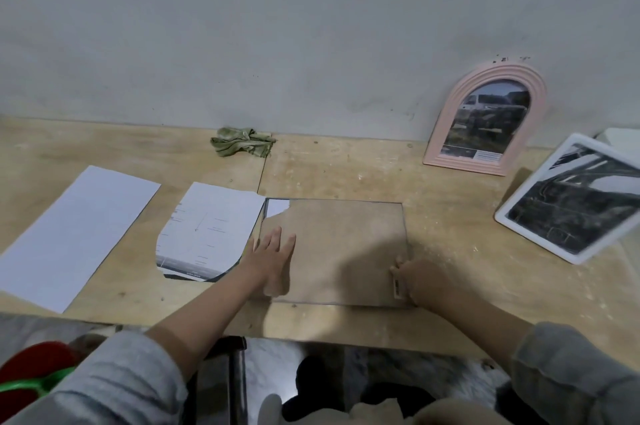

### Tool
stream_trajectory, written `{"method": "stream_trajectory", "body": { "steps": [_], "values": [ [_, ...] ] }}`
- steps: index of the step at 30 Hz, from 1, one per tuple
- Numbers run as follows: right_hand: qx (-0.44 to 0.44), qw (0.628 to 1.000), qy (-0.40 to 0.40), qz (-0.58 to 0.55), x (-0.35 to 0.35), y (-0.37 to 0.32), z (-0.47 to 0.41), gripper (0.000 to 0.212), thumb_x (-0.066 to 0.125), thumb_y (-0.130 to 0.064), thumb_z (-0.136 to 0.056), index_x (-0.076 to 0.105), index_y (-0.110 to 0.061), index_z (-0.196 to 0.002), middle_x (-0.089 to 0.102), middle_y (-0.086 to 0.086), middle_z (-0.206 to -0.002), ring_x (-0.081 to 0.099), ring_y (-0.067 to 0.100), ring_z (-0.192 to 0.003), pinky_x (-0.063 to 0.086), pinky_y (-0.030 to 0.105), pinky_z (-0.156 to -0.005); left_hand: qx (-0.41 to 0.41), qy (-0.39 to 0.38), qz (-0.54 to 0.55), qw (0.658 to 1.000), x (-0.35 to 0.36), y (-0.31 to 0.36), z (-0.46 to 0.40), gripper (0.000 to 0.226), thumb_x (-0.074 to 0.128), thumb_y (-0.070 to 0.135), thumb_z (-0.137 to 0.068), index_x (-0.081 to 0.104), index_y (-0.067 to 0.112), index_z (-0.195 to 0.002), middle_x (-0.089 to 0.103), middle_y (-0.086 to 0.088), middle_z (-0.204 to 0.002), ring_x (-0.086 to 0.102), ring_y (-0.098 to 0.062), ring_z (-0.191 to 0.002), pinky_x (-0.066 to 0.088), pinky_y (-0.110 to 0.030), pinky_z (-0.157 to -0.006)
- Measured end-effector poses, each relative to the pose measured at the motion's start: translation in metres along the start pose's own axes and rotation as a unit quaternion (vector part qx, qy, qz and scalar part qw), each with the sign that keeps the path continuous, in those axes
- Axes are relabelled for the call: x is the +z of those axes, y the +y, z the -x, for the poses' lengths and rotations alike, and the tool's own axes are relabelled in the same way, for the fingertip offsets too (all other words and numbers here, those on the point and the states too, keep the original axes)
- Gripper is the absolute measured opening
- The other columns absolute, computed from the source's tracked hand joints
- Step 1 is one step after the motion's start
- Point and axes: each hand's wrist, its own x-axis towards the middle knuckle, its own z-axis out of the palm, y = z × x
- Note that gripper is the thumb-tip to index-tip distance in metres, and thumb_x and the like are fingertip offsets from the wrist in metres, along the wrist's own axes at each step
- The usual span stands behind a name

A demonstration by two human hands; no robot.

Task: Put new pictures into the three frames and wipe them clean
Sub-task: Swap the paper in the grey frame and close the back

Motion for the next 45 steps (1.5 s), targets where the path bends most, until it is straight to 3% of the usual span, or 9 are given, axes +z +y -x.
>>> {"method": "stream_trajectory", "body": {
  "steps": [15, 20, 25, 28, 33, 37, 40, 42, 45],
  "values": [
    [0.035, 0.994, 0.051, -0.094, 0.003, -0.005, 0.001, 0.034, 0.041, -0.01, -0.095, 0.057, -0.01, -0.124, 0.057, 0.012, -0.127, 0.057, 0.026, -0.112, 0.046, 0.034, -0.094, 0.025, 0.09, -0.045, 0.995, 0.012, -0.013, 0.001, 0.114, 0.071, 0.037, -0.076, -0.012, 0.019, -0.151, -0.02, -0.011, -0.159, -0.009, -0.023, -0.149, -0.002, -0.048, -0.117],
    [0.112, 0.984, 0.082, -0.112, 0.0, -0.01, 0.012, 0.049, 0.049, -0.01, -0.091, 0.038, -0.012, -0.138, 0.027, 0.019, -0.147, 0.054, 0.031, -0.114, 0.048, 0.033, -0.086, -0.058, 0.132, 0.034, 0.989, 0.027, -0.009, 0.012, 0.111, 0.071, 0.04, -0.078, -0.006, 0.008, -0.151, -0.016, -0.011, -0.159, -0.008, -0.026, -0.149, 0.001, -0.047, -0.118],
    [0.127, 0.98, 0.047, -0.147, 0.003, -0.02, 0.016, 0.053, 0.042, -0.018, -0.093, 0.026, -0.014, -0.144, 0.045, 0.014, -0.13, 0.048, 0.03, -0.117, 0.043, 0.037, -0.095, -0.089, 0.149, 0.215, 0.961, 0.037, 0.007, 0.02, 0.1, 0.075, 0.028, -0.068, 0.016, 0.006, -0.146, 0.01, -0.022, -0.155, 0.019, -0.036, -0.143, 0.021, -0.046, -0.115],
    [0.161, 0.952, 0.038, -0.258, 0.006, -0.025, 0.017, 0.085, 0.058, -0.021, -0.081, 0.009, -0.025, -0.15, 0.038, 0.014, -0.136, 0.041, 0.031, -0.123, 0.039, 0.04, -0.101, -0.102, 0.186, 0.409, 0.888, 0.039, 0.008, 0.023, 0.087, 0.075, 0.023, -0.056, 0.037, 0.014, -0.133, 0.041, -0.012, -0.134, 0.043, -0.036, -0.123, 0.043, -0.038, -0.096],
    [0.355, 0.695, 0.162, -0.604, -0.009, -0.027, 0.002, 0.061, 0.062, -0.031, -0.082, 0.038, -0.014, -0.136, 0.051, 0.016, -0.122, 0.049, 0.032, -0.106, 0.04, 0.03, -0.08, -0.144, 0.244, 0.6, 0.748, 0.029, -0.011, 0.025, 0.042, 0.066, 0.014, -0.056, 0.061, 0.005, -0.097, 0.065, -0.008, -0.085, 0.063, -0.029, -0.082, 0.049, -0.033, -0.071],
    [0.388, 0.72, 0.127, -0.561, -0.031, -0.02, 0.001, 0.053, 0.061, -0.04, -0.082, 0.049, -0.02, -0.129, 0.05, 0.014, -0.127, 0.045, 0.034, -0.116, 0.038, 0.035, -0.097, -0.047, 0.25, 0.776, 0.578, -0.005, -0.005, 0.05, 0.04, 0.059, -0.011, -0.08, 0.057, 0.007, -0.115, 0.068, -0.011, -0.1, 0.063, -0.027, -0.089, 0.051, -0.04, -0.082],
    [0.35, 0.694, 0.151, -0.611, -0.054, -0.011, -0.006, 0.054, 0.062, -0.047, -0.076, 0.055, -0.024, -0.124, 0.054, 0.008, -0.129, 0.048, 0.031, -0.118, 0.038, 0.034, -0.1, 0.054, 0.255, 0.851, 0.456, -0.042, 0.003, 0.073, 0.049, 0.047, -0.021, -0.083, 0.048, 0.006, -0.124, 0.066, -0.013, -0.115, 0.062, -0.03, -0.101, 0.048, -0.043, -0.089],
    [0.302, 0.671, 0.176, -0.654, -0.08, -0.007, -0.007, 0.055, 0.065, -0.047, -0.071, 0.06, -0.018, -0.118, 0.063, 0.005, -0.12, 0.058, 0.027, -0.106, 0.046, 0.032, -0.094, 0.105, 0.288, 0.853, 0.422, -0.071, 0.011, 0.094, 0.054, 0.056, -0.018, -0.073, 0.052, 0.012, -0.119, 0.067, -0.008, -0.116, 0.064, -0.024, -0.102, 0.049, -0.04, -0.091],
    [0.172, 0.643, 0.223, -0.712, -0.137, -0.007, 0.002, 0.033, 0.064, -0.029, -0.087, 0.062, -0.009, -0.113, 0.065, 0.003, -0.102, 0.061, 0.019, -0.087, 0.046, 0.022, -0.074, 0.154, 0.369, 0.794, 0.458, -0.11, 0.031, 0.123, 0.057, 0.062, -0.013, -0.068, 0.054, 0.018, -0.115, 0.068, -0.001, -0.114, 0.066, -0.018, -0.102, 0.053, -0.036, -0.089]
  ]
}}
